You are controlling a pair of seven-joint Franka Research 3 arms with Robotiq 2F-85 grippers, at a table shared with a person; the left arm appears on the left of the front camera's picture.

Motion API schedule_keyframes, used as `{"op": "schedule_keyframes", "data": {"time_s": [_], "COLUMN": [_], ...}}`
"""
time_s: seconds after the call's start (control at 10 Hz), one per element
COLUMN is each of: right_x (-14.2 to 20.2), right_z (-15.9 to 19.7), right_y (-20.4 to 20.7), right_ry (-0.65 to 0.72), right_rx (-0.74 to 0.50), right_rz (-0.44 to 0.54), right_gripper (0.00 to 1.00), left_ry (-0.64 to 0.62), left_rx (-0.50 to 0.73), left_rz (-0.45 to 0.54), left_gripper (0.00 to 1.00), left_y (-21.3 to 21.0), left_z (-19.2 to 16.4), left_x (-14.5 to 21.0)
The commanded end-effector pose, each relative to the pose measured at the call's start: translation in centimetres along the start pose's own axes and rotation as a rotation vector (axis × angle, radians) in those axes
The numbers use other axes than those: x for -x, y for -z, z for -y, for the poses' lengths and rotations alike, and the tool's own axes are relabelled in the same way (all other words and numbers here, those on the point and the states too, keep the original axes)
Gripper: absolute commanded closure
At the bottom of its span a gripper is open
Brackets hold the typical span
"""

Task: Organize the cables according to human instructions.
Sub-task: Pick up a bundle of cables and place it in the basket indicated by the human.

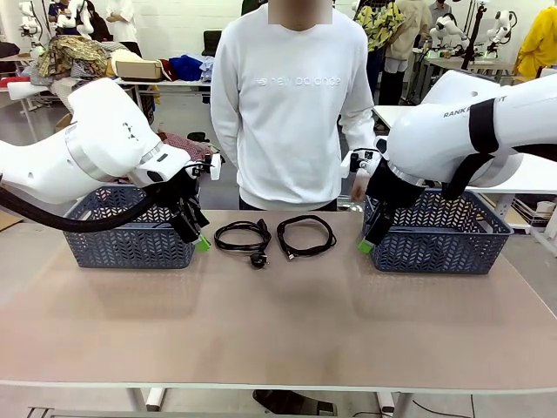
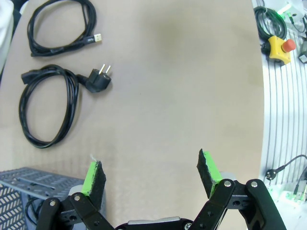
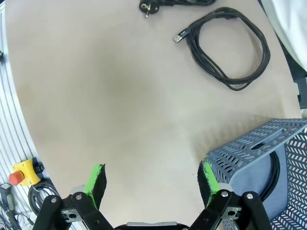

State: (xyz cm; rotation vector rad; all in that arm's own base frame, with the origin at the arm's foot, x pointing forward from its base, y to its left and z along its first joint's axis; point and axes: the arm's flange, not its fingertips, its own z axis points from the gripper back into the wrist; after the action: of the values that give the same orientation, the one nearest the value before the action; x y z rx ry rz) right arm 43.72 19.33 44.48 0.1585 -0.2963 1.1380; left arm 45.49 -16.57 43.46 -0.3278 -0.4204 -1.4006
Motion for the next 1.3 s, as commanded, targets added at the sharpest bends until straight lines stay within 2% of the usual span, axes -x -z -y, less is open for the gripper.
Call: {"op": "schedule_keyframes", "data": {"time_s": [0.0, 1.1, 1.2], "right_x": [-0.07, 0.0, -0.75], "right_z": [-0.07, 0.0, 0.1], "right_y": [-0.17, 0.0, -0.11], "right_ry": [0.0, 0.0, 0.038], "right_rx": [0.002, 0.0, 0.002], "right_rz": [0.003, 0.0, -0.022], "right_gripper": [0.0, 0.0, 0.0], "left_ry": [-0.001, -0.001, -0.001], "left_rx": [0.0, 0.0, 0.0], "left_rz": [0.001, 0.001, 0.001], "left_gripper": [0.0, 0.0, 0.0], "left_y": [-0.13, -0.13, -0.13], "left_z": [-0.09, -0.09, -0.09], "left_x": [0.05, 0.05, 0.05]}}
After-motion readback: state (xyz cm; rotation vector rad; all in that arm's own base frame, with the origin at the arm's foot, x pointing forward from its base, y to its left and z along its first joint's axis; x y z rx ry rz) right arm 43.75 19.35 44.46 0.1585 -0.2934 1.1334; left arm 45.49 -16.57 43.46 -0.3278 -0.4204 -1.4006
